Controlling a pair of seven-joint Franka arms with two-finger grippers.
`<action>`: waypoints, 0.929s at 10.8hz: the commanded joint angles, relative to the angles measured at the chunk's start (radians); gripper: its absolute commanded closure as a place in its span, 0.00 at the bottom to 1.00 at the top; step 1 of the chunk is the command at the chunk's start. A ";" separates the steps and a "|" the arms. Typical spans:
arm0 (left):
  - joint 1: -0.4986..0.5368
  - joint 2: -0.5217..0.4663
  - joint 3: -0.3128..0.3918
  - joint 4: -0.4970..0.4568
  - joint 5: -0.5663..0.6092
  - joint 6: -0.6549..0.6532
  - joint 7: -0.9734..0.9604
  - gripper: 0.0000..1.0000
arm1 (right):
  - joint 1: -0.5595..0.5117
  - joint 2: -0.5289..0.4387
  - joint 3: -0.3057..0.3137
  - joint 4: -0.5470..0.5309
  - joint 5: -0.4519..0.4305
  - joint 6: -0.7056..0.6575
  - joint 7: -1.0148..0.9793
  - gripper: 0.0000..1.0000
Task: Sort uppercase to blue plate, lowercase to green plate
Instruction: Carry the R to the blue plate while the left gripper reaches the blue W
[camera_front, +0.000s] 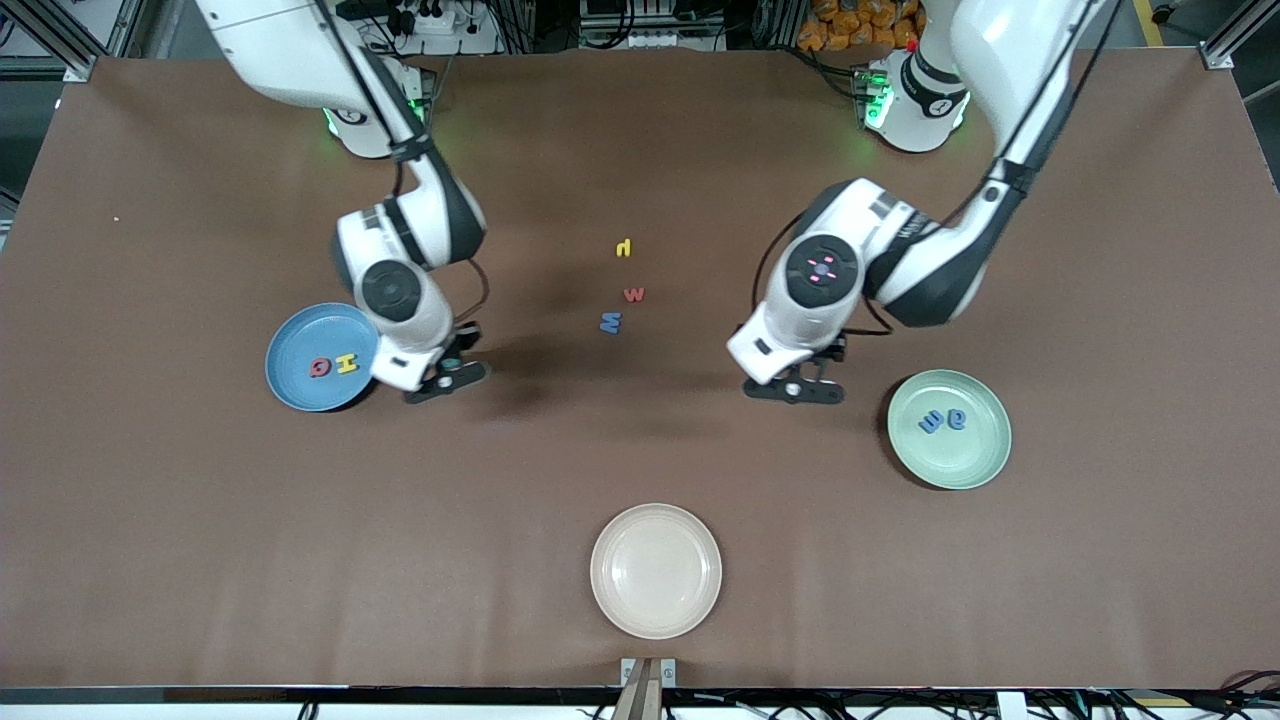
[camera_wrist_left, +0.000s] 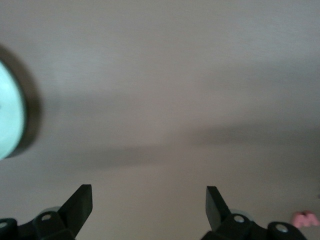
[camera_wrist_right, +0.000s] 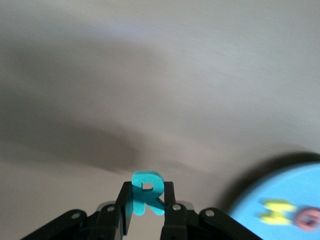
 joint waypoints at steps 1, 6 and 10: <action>-0.095 0.050 0.007 0.037 -0.005 0.097 -0.051 0.00 | 0.004 -0.055 -0.068 0.026 0.020 -0.178 -0.095 0.79; -0.244 0.181 0.010 0.073 0.018 0.278 -0.147 0.00 | -0.013 -0.046 -0.249 -0.045 0.020 -0.197 -0.418 0.78; -0.400 0.267 0.109 0.184 0.018 0.284 -0.147 0.00 | -0.005 -0.032 -0.249 -0.077 0.079 -0.172 -0.409 0.00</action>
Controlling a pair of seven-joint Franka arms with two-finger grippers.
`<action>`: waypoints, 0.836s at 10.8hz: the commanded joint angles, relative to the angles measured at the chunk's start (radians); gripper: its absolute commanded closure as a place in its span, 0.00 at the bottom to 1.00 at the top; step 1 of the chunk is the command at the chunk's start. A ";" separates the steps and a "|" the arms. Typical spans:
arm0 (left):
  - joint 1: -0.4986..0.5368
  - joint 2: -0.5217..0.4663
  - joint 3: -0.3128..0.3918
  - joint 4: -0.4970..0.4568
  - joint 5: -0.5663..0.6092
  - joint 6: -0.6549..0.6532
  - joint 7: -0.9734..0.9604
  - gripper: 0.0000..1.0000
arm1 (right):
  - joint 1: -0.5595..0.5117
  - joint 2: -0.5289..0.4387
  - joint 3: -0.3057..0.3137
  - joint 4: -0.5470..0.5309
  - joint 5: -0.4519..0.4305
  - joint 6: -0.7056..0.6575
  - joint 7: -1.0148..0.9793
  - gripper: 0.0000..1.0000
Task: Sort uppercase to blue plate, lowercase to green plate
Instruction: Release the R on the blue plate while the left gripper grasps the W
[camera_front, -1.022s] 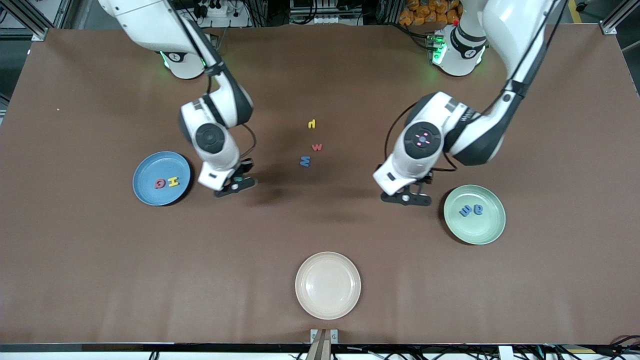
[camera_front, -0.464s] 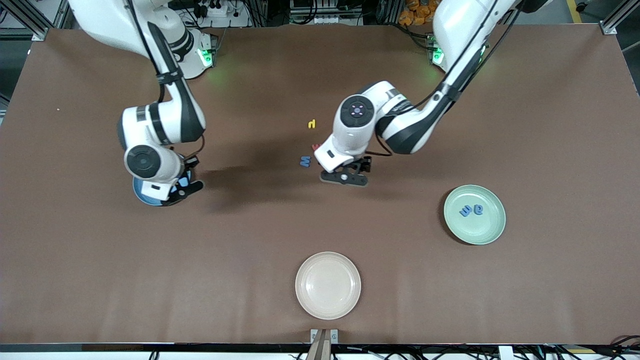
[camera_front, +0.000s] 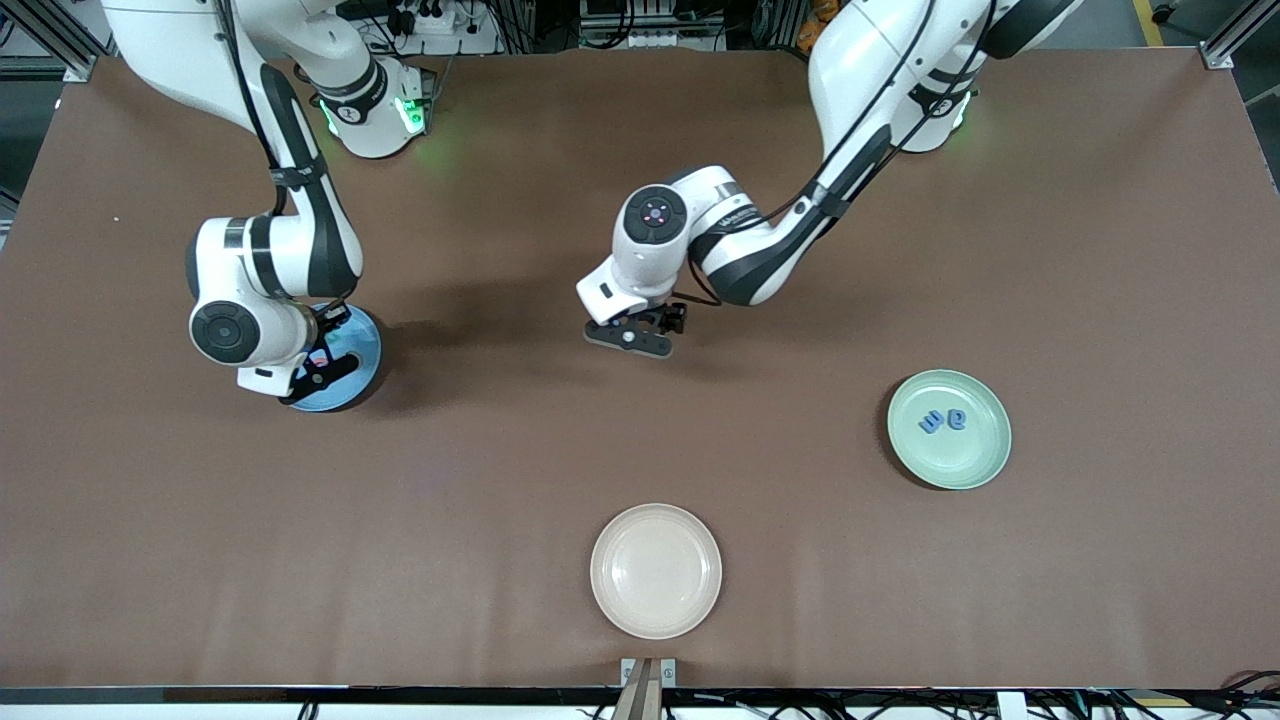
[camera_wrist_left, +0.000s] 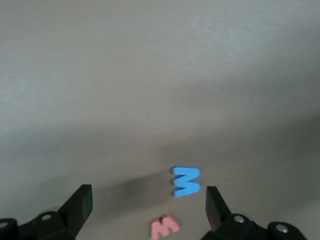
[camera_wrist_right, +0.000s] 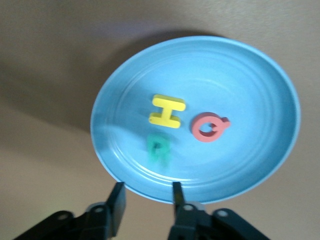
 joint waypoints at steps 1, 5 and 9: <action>-0.116 0.059 0.104 0.085 0.015 -0.004 -0.012 0.00 | 0.014 0.001 0.001 -0.010 0.066 0.011 -0.006 0.00; -0.149 0.111 0.122 0.128 0.018 -0.004 -0.015 0.09 | 0.021 -0.001 0.006 0.004 0.203 0.030 0.040 0.00; -0.173 0.143 0.127 0.137 0.016 -0.004 -0.059 0.09 | 0.031 -0.002 0.019 0.013 0.242 0.120 0.091 0.00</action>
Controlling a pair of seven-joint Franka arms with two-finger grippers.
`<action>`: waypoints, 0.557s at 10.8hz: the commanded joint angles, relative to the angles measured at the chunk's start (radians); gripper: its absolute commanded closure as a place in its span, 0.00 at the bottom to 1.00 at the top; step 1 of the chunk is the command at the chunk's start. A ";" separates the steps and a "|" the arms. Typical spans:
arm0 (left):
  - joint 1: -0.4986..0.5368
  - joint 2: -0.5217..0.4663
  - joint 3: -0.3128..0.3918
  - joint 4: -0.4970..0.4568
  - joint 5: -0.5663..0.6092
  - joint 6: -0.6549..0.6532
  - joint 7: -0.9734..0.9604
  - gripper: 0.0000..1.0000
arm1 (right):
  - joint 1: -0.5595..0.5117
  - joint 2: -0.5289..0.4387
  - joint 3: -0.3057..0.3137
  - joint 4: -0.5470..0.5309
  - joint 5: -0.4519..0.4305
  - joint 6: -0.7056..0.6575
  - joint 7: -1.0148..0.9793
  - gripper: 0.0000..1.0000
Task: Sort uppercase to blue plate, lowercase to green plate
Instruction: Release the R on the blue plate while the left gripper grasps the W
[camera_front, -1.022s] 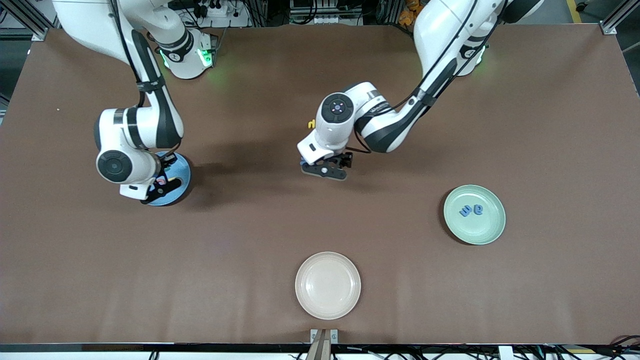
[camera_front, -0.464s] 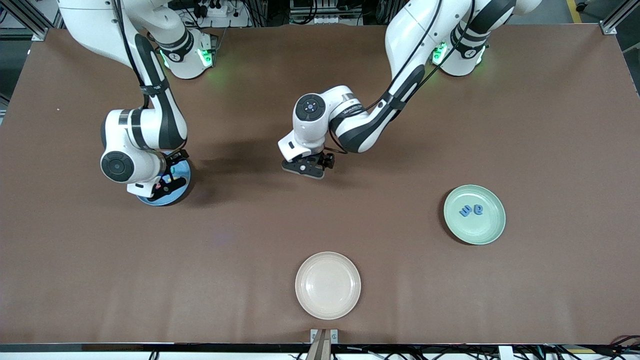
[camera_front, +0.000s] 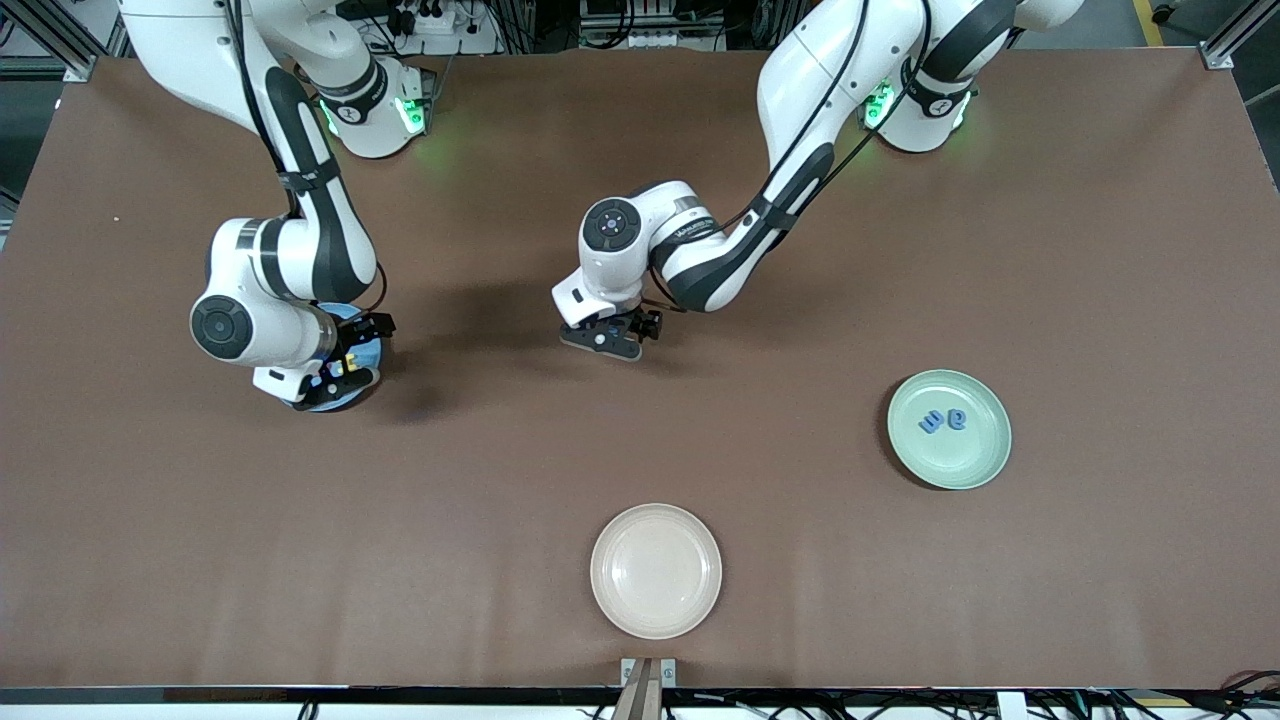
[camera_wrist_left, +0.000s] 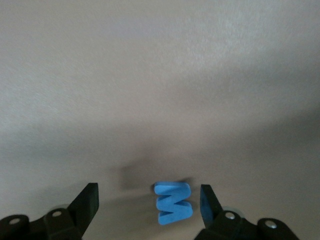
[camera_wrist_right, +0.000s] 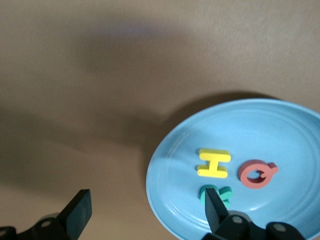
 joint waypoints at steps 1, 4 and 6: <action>-0.025 0.027 0.015 0.035 0.013 -0.004 -0.048 0.10 | 0.006 -0.010 0.029 0.022 0.021 0.002 0.067 0.00; -0.033 0.039 0.015 0.044 0.011 -0.004 -0.071 0.11 | 0.009 -0.014 0.086 0.056 -0.002 -0.047 0.180 0.00; -0.037 0.033 0.015 0.041 0.007 -0.007 -0.081 0.21 | 0.009 -0.016 0.088 0.056 -0.004 -0.051 0.180 0.00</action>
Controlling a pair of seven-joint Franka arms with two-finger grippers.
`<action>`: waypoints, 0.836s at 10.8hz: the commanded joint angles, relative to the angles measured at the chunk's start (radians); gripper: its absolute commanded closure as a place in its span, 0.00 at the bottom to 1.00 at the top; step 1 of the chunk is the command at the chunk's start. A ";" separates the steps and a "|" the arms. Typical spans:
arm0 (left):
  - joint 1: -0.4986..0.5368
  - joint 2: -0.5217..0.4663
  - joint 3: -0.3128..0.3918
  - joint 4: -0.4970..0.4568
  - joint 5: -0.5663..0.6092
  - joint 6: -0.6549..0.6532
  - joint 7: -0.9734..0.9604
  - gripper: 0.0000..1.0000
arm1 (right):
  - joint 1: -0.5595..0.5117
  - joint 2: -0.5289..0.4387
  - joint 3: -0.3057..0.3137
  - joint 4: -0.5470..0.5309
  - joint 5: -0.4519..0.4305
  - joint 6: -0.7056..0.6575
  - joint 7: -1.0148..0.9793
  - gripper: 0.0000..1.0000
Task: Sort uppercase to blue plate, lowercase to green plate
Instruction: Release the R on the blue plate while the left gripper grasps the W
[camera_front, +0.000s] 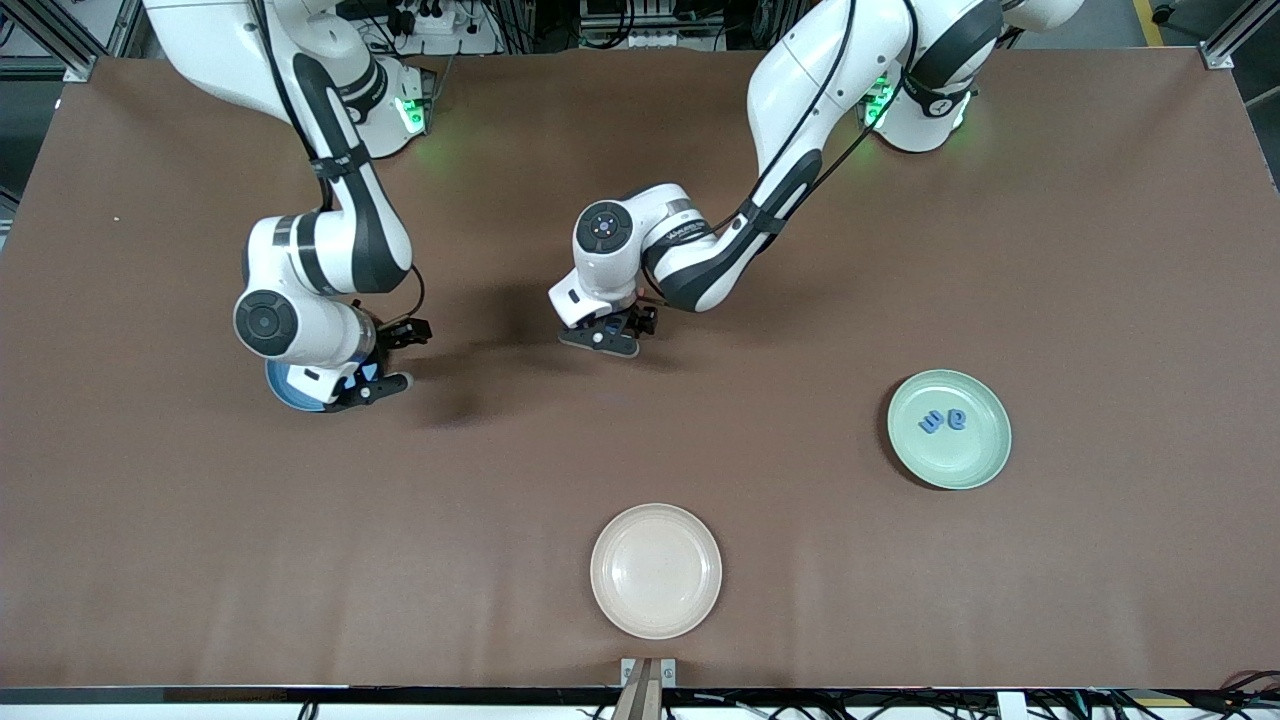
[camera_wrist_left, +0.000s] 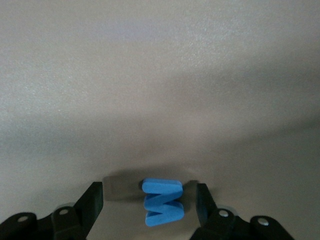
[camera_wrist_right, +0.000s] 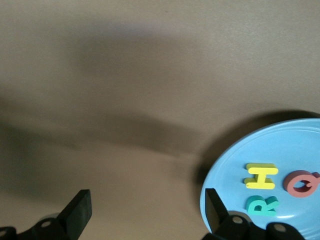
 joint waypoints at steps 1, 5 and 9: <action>-0.020 0.008 0.013 0.025 0.007 -0.007 -0.040 0.22 | -0.012 -0.015 0.006 0.000 -0.006 -0.021 0.014 0.00; -0.020 0.006 0.013 0.017 0.007 -0.008 -0.092 0.27 | -0.014 -0.016 0.006 -0.001 -0.003 -0.029 0.014 0.00; -0.021 0.009 0.013 0.016 -0.031 -0.008 -0.133 0.43 | -0.011 -0.022 0.021 -0.001 -0.003 -0.023 0.014 0.00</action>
